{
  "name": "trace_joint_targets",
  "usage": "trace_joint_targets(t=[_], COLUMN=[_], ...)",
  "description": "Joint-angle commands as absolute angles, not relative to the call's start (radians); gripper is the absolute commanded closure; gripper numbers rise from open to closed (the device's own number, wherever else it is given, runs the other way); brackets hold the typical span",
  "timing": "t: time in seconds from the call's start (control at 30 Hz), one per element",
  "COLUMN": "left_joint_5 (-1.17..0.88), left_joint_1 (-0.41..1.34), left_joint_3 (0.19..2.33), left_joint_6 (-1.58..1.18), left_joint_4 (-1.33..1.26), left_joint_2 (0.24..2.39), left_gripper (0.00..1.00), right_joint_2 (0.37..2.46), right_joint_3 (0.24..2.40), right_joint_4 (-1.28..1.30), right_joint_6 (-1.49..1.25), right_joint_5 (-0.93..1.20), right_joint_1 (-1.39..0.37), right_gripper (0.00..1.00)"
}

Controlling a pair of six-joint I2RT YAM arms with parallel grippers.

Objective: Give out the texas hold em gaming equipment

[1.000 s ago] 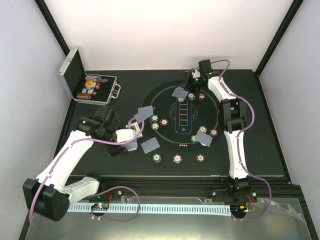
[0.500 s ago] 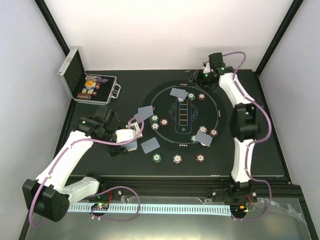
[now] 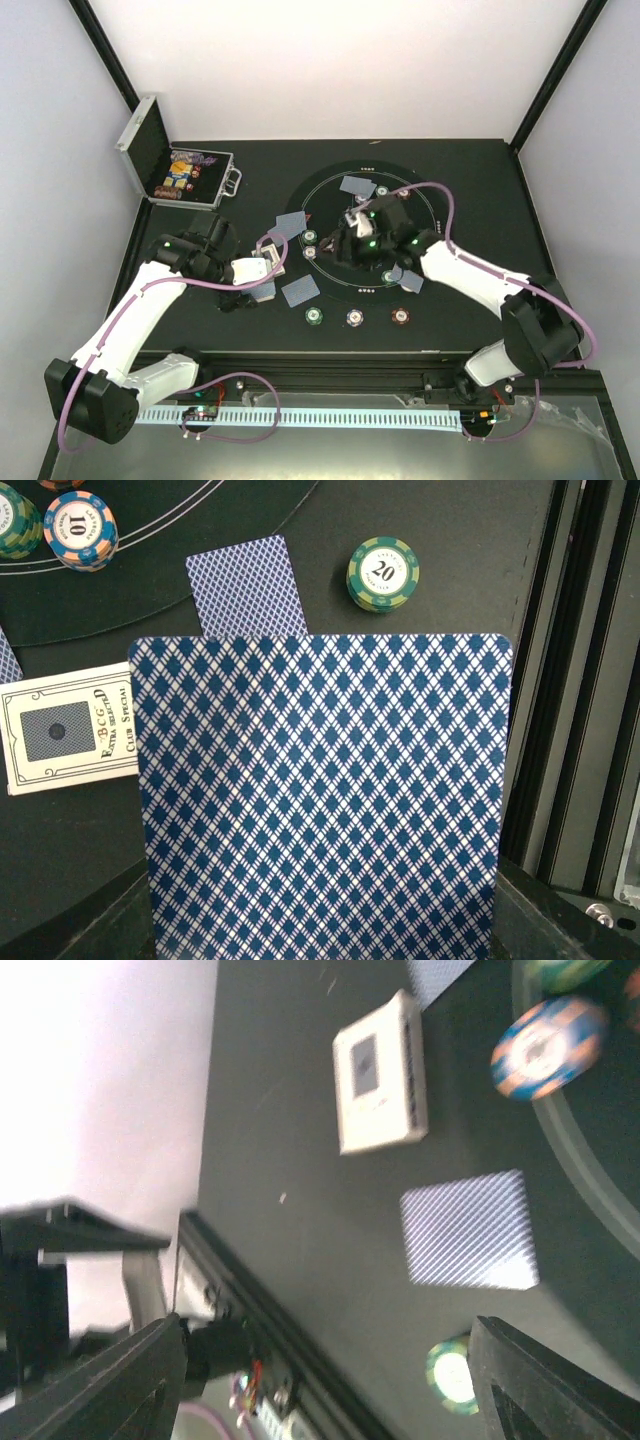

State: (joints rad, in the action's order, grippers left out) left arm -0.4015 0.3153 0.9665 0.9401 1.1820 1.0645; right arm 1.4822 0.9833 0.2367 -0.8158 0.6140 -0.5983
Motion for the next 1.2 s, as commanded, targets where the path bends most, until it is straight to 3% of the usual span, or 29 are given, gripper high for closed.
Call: trace_joint_targets(t=[0.0, 0.47, 0.97, 1.17], left_joint_5=[-0.442, -0.458, -0.454, -0.445], left_joint_1=[0.313, 0.314, 0.314, 0.314], left_joint_3=[1.014, 1.023, 1.017, 1.018], left_joint_6=[0.946, 0.95, 0.955, 0.954], left_joint_4=[1.191, 1.2, 1.206, 1.207], left_joint_2=[1.057, 1.06, 1.053, 1.053], left_gripper=[0.98, 0.98, 0.98, 0.98], right_joint_2=[1.445, 1.666, 1.784, 1.785], right_joint_3=[0.924, 1.0, 1.041, 0.978], right_joint_4=[-0.017, -0.254, -0.327, -0.354], right_joint_6=[-0.971, -1.124, -1.168, -1.173], right_joint_5=[0.655, 0.652, 0.697, 0.705], right_joint_1=[-0.727, -0.957, -0.974, -0.936], right_gripper=[0.21, 0.26, 0.3, 0.38])
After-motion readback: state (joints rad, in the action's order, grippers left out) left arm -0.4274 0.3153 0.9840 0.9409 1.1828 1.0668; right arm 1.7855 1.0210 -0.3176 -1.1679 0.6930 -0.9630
